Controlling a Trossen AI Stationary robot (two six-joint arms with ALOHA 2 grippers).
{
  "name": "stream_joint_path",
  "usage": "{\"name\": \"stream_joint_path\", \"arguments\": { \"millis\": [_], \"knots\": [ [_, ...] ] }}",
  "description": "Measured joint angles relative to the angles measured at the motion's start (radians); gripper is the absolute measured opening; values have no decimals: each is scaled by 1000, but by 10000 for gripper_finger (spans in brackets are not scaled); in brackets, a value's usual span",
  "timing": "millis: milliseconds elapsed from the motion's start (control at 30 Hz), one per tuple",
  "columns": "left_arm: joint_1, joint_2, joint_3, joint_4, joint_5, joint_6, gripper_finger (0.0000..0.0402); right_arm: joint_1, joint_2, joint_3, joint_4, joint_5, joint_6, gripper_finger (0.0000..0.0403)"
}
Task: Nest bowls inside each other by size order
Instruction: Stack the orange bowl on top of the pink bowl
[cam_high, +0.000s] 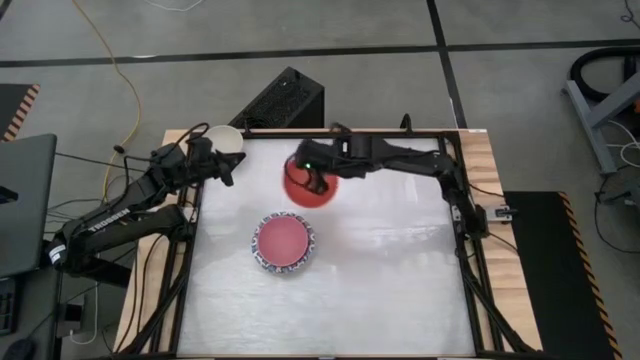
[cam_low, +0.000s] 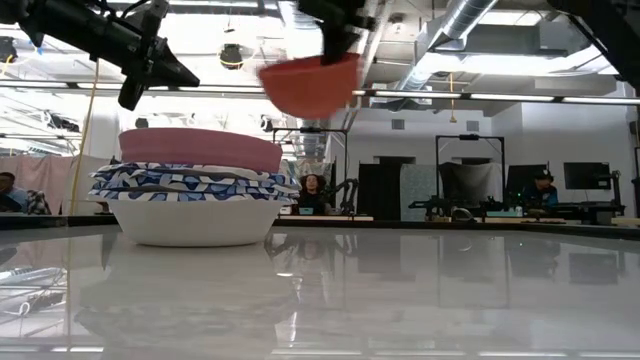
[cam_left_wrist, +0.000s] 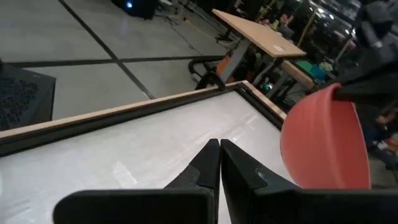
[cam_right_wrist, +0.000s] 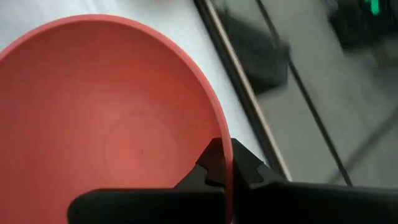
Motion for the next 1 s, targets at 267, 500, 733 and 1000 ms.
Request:
{"name": "stream_joint_path", "arguments": {
  "millis": [267,500,733,1000],
  "knots": [
    [0,0,0,-1,-36,8,2,-23,2,0,490,-254,-238,8],
    [0,0,0,0,-13,-23,2,28,-3,0,544,-659,-189,8],
    [0,0,0,-1,36,-46,2,74,-17,2,205,-791,-38,8],
    [0,0,0,3,28,-63,2,54,-16,1,-129,-277,91,8]
  ]
}}
